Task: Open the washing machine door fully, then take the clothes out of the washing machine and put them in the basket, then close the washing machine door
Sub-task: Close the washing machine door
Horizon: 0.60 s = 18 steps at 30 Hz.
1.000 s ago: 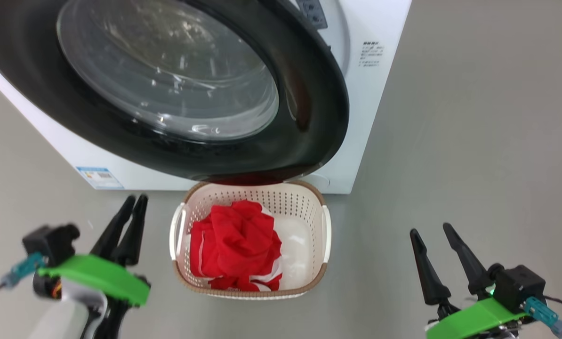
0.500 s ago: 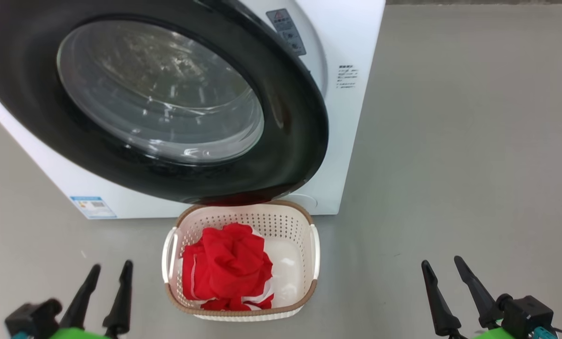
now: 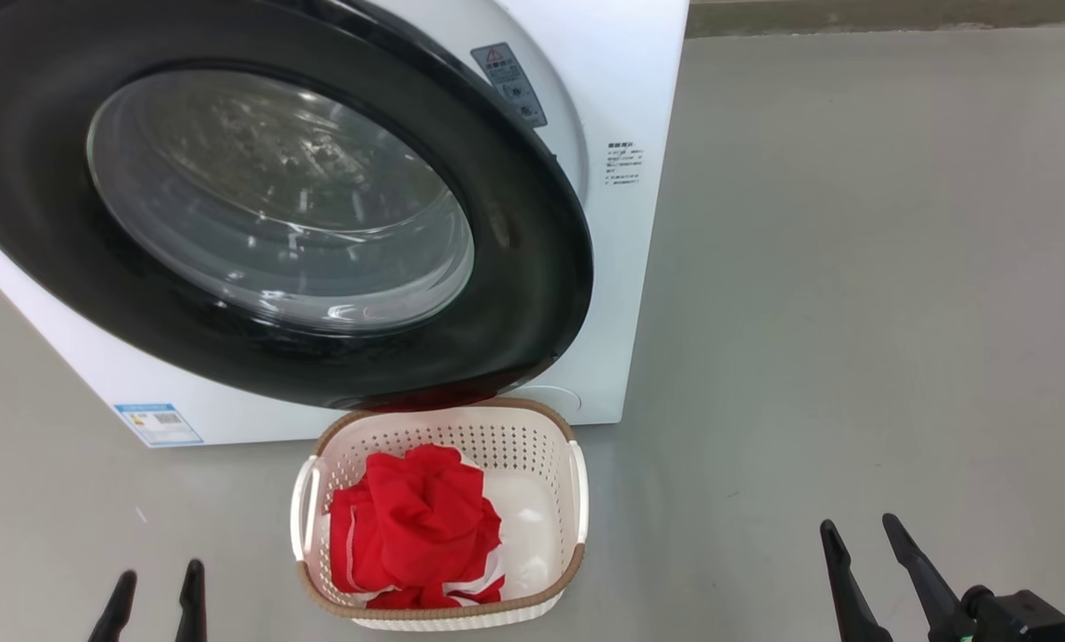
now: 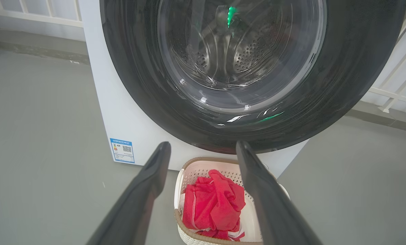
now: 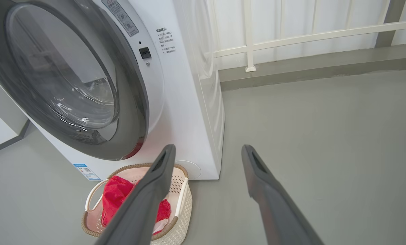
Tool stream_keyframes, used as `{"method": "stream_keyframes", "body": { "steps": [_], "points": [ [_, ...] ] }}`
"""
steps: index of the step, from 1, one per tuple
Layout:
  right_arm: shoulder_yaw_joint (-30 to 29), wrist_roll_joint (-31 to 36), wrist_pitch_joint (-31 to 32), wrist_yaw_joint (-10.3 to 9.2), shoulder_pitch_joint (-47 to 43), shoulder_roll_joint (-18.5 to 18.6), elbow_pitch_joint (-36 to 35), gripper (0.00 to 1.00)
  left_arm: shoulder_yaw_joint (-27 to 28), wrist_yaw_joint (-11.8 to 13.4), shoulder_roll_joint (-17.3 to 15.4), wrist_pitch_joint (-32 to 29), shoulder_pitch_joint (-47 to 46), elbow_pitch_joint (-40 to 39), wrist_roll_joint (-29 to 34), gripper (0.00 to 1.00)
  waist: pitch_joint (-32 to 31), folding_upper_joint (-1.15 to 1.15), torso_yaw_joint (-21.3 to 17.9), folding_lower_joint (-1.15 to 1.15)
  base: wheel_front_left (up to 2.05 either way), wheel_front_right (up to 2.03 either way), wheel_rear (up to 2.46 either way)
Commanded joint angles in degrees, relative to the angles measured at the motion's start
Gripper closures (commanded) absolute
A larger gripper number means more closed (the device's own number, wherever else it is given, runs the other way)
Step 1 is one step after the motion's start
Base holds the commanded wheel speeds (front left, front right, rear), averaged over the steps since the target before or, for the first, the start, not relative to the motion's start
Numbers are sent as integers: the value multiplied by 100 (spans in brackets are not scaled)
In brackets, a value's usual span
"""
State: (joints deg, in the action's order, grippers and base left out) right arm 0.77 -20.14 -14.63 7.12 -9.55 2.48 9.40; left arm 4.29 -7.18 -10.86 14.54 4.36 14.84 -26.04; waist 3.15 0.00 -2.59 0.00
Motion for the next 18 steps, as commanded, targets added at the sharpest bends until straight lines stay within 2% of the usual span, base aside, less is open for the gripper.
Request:
{"method": "stream_keyframes", "body": {
  "steps": [1,9,18],
  "points": [
    [92,48,-37,36,22,89,-162,0,298,-31,-42,46,7,-203,105,0,-27,0,-30,0,0,0,0],
    [25,44,-37,36,-79,89,-195,0,443,-31,139,46,236,-392,302,0,-89,0,-71,0,0,0,0],
    [8,54,-37,36,-74,87,-219,0,428,-31,185,46,245,-437,389,0,-83,0,-54,0,0,0,0]
  ]
}}
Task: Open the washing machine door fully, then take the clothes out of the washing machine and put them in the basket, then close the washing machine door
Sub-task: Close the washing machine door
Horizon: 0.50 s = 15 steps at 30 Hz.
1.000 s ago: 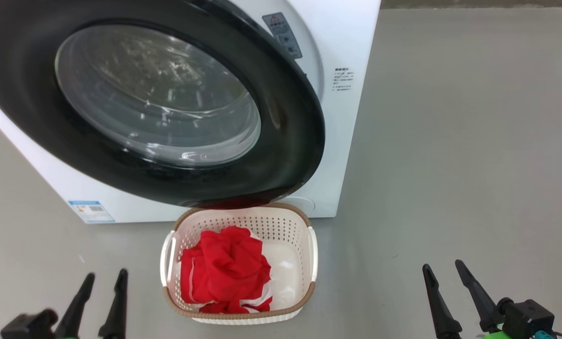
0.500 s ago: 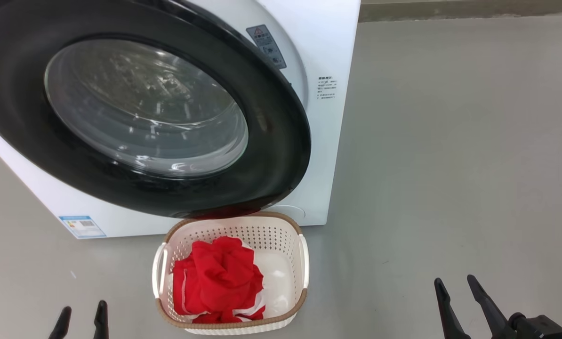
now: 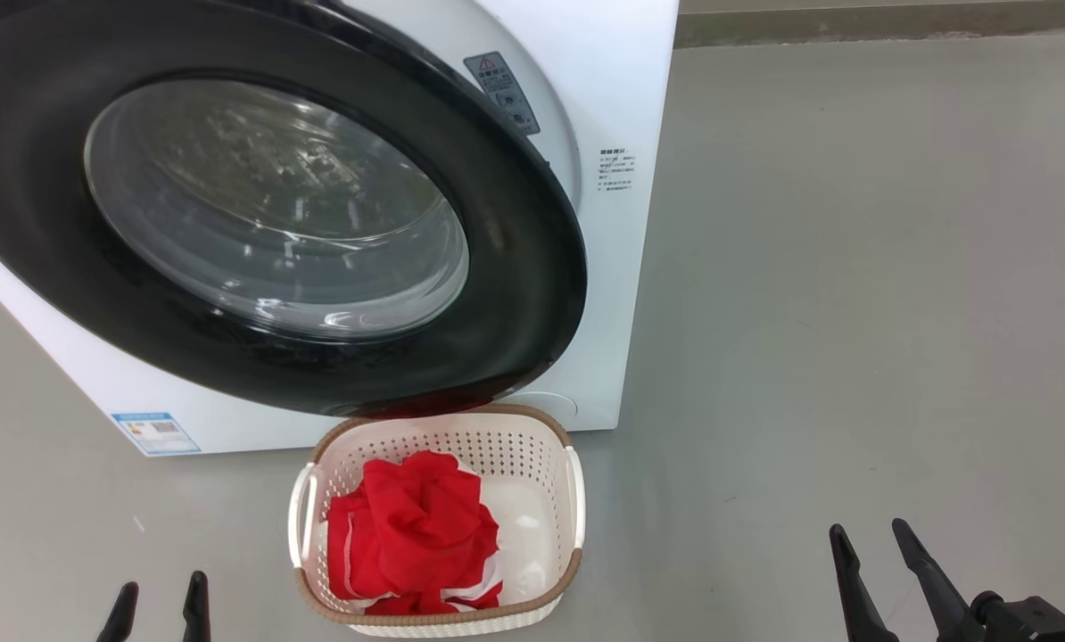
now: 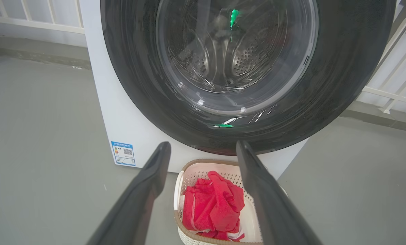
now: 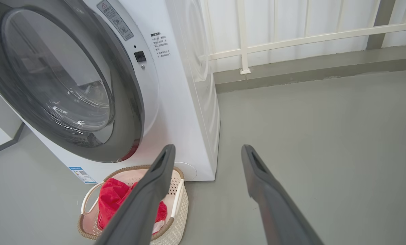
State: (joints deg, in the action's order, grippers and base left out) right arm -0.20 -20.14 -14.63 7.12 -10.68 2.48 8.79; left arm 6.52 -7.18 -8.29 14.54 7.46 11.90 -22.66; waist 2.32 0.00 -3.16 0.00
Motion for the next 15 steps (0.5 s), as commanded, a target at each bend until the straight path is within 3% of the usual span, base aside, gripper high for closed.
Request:
{"method": "stream_keyframes", "body": {
  "steps": [1,10,11,12,14,15],
  "points": [
    [106,55,-37,36,42,86,-158,0,204,-31,-72,46,-70,-140,55,0,0,0,9,0,0,0,0],
    [134,42,-37,36,135,76,-166,2,145,-31,-45,46,-136,-154,104,0,26,0,141,0,0,0,0],
    [148,35,-37,36,151,74,-168,20,126,-31,-38,46,-146,-153,108,0,30,0,168,0,0,0,0],
    [165,26,-37,36,168,73,-172,53,103,-31,-29,46,-157,-155,112,0,40,0,200,0,0,0,0],
    [186,13,-37,36,213,70,-186,89,45,-31,-14,46,-187,-157,125,0,62,0,274,0,0,0,0],
    [202,5,-37,36,246,67,-197,100,24,-31,-7,46,-200,-158,132,0,73,0,306,0,0,0,0]
  ]
}}
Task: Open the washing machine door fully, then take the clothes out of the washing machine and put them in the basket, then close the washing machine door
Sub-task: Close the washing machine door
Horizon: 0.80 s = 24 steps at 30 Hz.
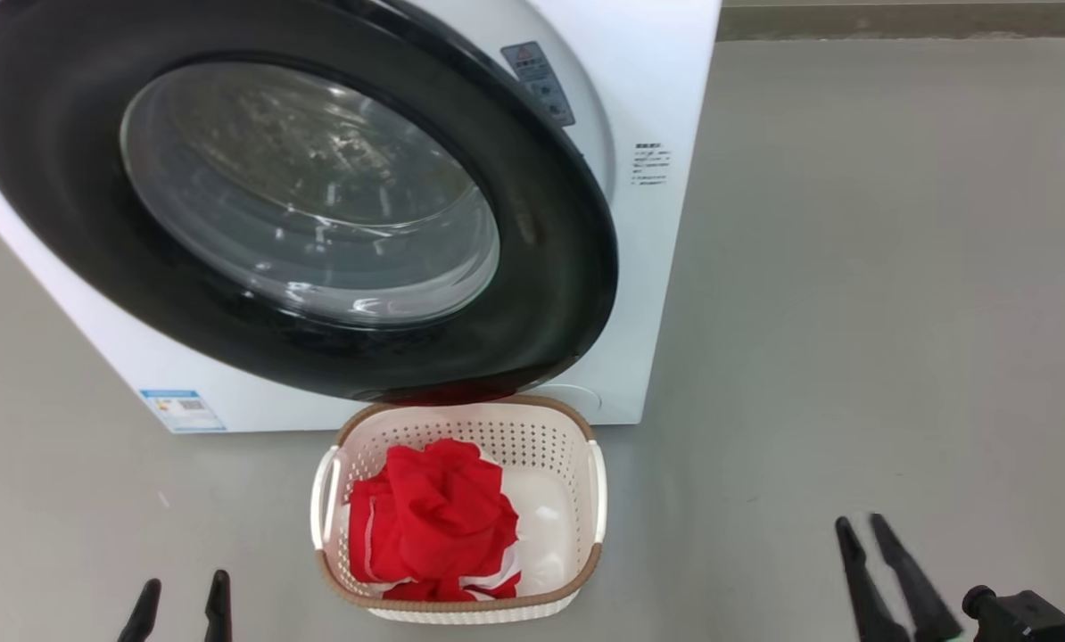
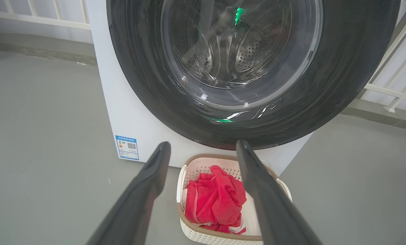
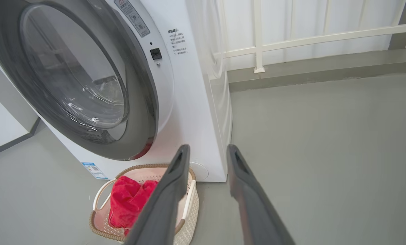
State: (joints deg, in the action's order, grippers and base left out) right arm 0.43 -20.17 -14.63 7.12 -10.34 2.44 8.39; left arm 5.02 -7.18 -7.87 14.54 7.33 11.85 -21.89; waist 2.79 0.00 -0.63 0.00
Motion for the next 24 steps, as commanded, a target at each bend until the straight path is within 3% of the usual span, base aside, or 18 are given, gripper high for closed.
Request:
{"method": "stream_keyframes", "body": {
  "steps": [1,16,24],
  "points": [
    [162,-5,-37,36,253,68,-172,100,176,-31,-31,46,-204,-157,55,0,43,0,91,0,0,0,0],
    [886,-180,-37,36,1998,45,319,100,-392,-31,186,46,-628,-84,-71,0,433,0,915,0,0,0,0],
    [932,-206,-37,36,3157,44,790,100,-705,-31,125,46,-995,-31,-241,0,867,0,1351,0,0,0,0]
  ]
}}
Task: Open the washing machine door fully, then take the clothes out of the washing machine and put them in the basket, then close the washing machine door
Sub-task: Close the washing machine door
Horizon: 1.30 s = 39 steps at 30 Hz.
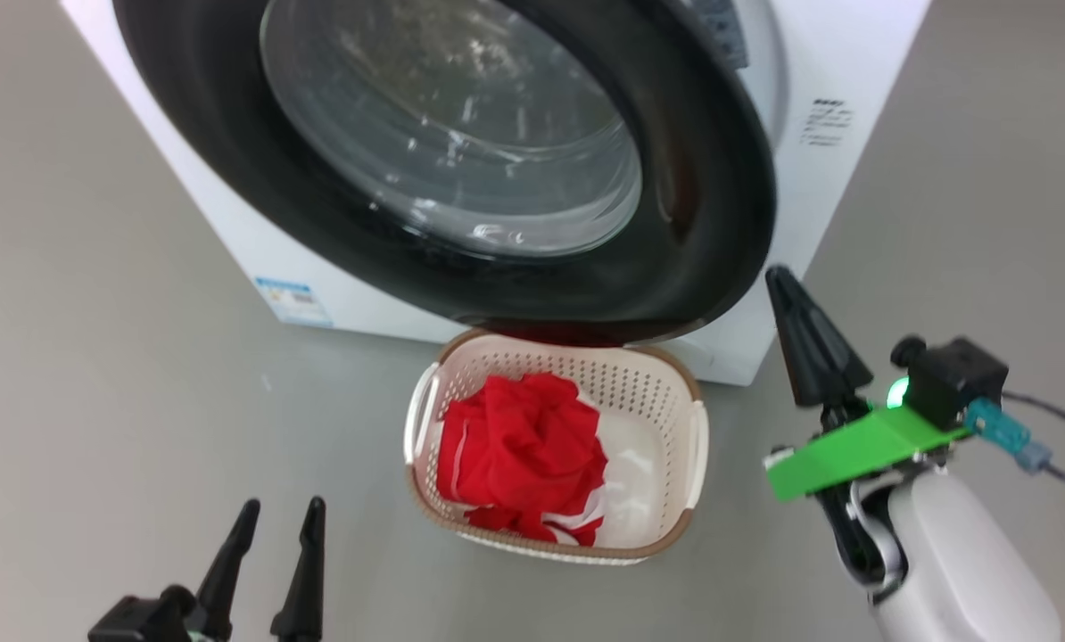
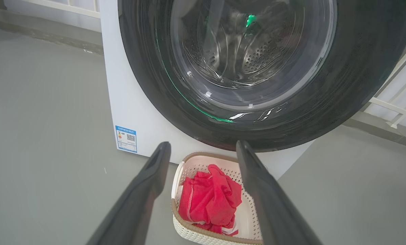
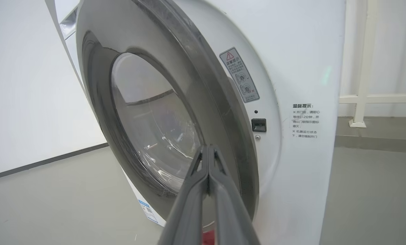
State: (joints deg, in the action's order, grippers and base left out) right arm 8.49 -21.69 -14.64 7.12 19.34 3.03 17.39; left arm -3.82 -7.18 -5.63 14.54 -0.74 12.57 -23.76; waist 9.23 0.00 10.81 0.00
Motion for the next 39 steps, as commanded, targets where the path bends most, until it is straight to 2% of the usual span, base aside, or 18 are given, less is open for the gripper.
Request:
{"method": "stream_keyframes", "body": {
  "steps": [1,23,33,39],
  "points": [
    [122,-51,-36,36,290,-14,-58,100,157,-31,-109,46,-232,-96,-74,0,269,0,243,0,0,0,0],
    [-666,333,-36,36,1876,-15,394,100,-331,-31,-203,46,-976,-129,-346,0,1273,0,720,0,0,0,0],
    [-1169,545,-36,36,2504,-15,525,100,-430,-31,-207,46,-1175,-116,-396,0,1474,0,817,0,0,0,0],
    [-975,527,-36,36,2507,-15,596,100,-409,-31,-233,46,-1193,-53,-382,0,1376,0,765,0,0,0,0]
  ]
}}
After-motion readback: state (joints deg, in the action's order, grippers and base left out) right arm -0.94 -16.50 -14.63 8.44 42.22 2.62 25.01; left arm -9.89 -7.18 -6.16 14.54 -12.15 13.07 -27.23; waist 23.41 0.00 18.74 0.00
